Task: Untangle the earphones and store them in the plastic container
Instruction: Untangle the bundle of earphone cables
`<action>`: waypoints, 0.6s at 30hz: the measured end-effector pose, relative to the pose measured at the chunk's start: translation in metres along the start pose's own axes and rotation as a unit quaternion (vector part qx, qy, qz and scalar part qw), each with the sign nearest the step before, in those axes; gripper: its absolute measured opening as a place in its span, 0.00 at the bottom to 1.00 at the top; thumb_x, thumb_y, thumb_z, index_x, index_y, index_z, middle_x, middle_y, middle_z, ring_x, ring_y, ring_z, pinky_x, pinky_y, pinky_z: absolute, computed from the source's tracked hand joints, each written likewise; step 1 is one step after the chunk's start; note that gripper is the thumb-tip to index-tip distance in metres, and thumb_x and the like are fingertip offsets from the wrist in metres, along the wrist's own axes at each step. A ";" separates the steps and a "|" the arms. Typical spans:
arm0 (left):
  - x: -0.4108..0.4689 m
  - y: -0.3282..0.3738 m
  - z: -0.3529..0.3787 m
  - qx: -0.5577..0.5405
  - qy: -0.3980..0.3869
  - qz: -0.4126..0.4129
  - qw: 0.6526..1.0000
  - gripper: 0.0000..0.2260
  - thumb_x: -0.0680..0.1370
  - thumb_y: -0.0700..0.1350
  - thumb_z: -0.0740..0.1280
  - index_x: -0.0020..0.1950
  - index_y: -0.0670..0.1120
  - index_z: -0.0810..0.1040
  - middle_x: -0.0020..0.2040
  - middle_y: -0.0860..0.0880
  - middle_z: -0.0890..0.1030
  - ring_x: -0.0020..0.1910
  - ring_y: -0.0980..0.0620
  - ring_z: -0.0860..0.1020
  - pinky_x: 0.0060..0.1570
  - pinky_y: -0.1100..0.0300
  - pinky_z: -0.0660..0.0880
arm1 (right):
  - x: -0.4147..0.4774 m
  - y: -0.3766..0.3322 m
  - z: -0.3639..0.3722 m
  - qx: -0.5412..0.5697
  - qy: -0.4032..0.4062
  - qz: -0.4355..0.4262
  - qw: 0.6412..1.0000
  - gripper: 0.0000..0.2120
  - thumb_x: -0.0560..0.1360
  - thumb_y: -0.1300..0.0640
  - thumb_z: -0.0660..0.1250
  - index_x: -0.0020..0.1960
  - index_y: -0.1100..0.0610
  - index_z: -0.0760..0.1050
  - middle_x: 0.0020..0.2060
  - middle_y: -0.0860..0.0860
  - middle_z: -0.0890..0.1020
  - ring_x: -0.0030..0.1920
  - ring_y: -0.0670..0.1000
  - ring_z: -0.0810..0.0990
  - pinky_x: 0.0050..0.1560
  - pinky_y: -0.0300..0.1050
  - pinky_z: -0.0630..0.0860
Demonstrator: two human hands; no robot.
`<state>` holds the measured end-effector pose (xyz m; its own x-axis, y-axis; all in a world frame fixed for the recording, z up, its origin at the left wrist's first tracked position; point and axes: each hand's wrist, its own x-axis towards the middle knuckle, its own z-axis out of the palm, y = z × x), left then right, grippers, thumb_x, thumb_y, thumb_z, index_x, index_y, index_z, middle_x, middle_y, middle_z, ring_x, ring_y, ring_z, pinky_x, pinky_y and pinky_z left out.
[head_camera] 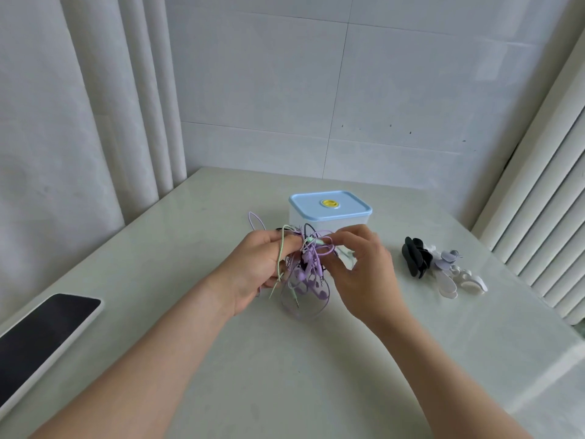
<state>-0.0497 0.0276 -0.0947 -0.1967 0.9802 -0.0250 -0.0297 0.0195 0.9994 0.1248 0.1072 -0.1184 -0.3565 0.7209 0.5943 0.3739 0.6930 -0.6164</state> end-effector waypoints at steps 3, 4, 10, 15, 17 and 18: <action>-0.001 0.002 0.000 0.027 0.003 -0.019 0.999 0.08 0.83 0.47 0.67 0.44 0.50 0.82 0.38 0.50 0.77 0.29 0.53 0.68 0.28 0.62 0.61 | -0.001 0.005 0.001 -0.087 0.012 -0.116 0.989 0.08 0.80 0.59 0.71 0.56 0.50 0.85 0.46 0.45 0.79 0.48 0.52 0.73 0.49 0.49 0.74; -0.001 0.004 0.001 0.024 0.001 -0.027 0.999 0.09 0.82 0.47 0.67 0.42 0.50 0.81 0.36 0.50 0.76 0.29 0.52 0.67 0.29 0.61 0.61 | -0.001 0.005 0.000 -0.102 0.013 -0.134 0.986 0.08 0.80 0.58 0.70 0.57 0.50 0.84 0.46 0.45 0.79 0.47 0.53 0.72 0.48 0.53 0.75; 0.000 0.006 -0.001 -0.107 -0.051 -0.066 0.991 0.17 0.78 0.45 0.55 0.50 0.47 0.84 0.43 0.44 0.82 0.35 0.46 0.73 0.33 0.56 0.64 | -0.005 -0.004 -0.001 -0.128 -0.001 -0.103 0.986 0.16 0.80 0.53 0.57 0.55 0.54 0.82 0.50 0.49 0.76 0.49 0.56 0.73 0.50 0.55 0.76; -0.007 0.014 -0.002 -0.109 -0.089 -0.076 0.987 0.27 0.82 0.62 0.55 0.50 0.46 0.87 0.43 0.45 0.83 0.33 0.49 0.74 0.37 0.55 0.68 | -0.003 -0.004 -0.002 -0.164 -0.013 -0.096 0.982 0.13 0.78 0.66 0.66 0.59 0.57 0.81 0.49 0.51 0.72 0.50 0.57 0.73 0.49 0.50 0.76; -0.009 0.017 0.004 -0.050 -0.052 -0.056 0.996 0.30 0.76 0.72 0.62 0.48 0.46 0.87 0.41 0.46 0.84 0.33 0.49 0.77 0.38 0.56 0.71 | -0.004 -0.006 -0.002 -0.187 -0.022 -0.116 0.975 0.17 0.76 0.69 0.68 0.62 0.58 0.81 0.49 0.51 0.72 0.48 0.57 0.74 0.47 0.51 0.77; -0.011 0.018 0.007 -0.016 -0.029 -0.038 0.999 0.29 0.73 0.71 0.68 0.47 0.46 0.87 0.41 0.46 0.85 0.34 0.49 0.78 0.39 0.57 0.73 | -0.004 -0.008 -0.003 -0.193 -0.024 -0.133 0.972 0.18 0.75 0.69 0.69 0.63 0.57 0.81 0.48 0.52 0.73 0.47 0.57 0.75 0.44 0.52 0.77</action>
<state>-0.0407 0.0182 -0.0767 -0.1357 0.9859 -0.0973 -0.0743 0.0878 0.9934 0.1256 0.0989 -0.1139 -0.5203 0.5221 0.6758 0.5530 0.8090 -0.1992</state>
